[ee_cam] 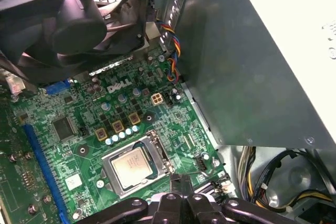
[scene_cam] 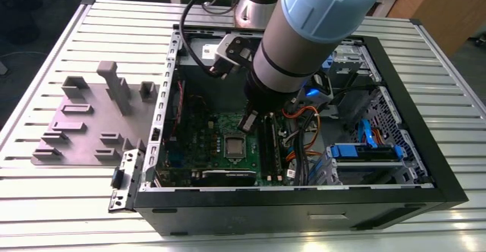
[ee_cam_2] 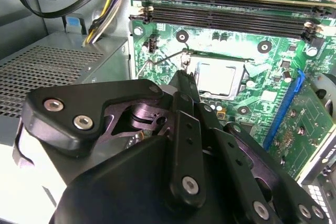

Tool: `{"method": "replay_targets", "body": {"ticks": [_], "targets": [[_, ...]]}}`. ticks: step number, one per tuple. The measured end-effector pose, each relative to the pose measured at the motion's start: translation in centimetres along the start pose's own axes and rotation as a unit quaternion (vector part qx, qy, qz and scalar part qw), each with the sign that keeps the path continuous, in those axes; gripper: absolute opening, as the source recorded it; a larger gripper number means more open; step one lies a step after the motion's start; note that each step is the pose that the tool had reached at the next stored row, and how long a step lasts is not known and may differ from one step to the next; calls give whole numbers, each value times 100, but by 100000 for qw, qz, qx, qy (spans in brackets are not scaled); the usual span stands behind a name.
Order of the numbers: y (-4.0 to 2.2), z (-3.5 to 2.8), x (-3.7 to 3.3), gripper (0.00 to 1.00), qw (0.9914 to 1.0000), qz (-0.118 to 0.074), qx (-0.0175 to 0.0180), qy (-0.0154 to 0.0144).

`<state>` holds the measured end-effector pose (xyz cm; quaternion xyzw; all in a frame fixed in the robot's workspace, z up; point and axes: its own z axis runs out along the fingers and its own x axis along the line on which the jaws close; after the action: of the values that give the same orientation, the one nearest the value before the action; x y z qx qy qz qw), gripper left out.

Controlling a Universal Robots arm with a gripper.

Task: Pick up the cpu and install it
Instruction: 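Close the cpu cover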

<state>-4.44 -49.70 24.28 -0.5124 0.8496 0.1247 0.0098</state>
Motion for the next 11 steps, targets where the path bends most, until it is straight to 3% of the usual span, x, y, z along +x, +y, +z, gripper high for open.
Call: {"method": "replay_targets", "body": {"ticks": [4, 11], "targets": [[-3, -1, 18, 11, 99999, 39, 166, 310], [4, -7, 118, 11, 99999, -16, 161, 323]]}}
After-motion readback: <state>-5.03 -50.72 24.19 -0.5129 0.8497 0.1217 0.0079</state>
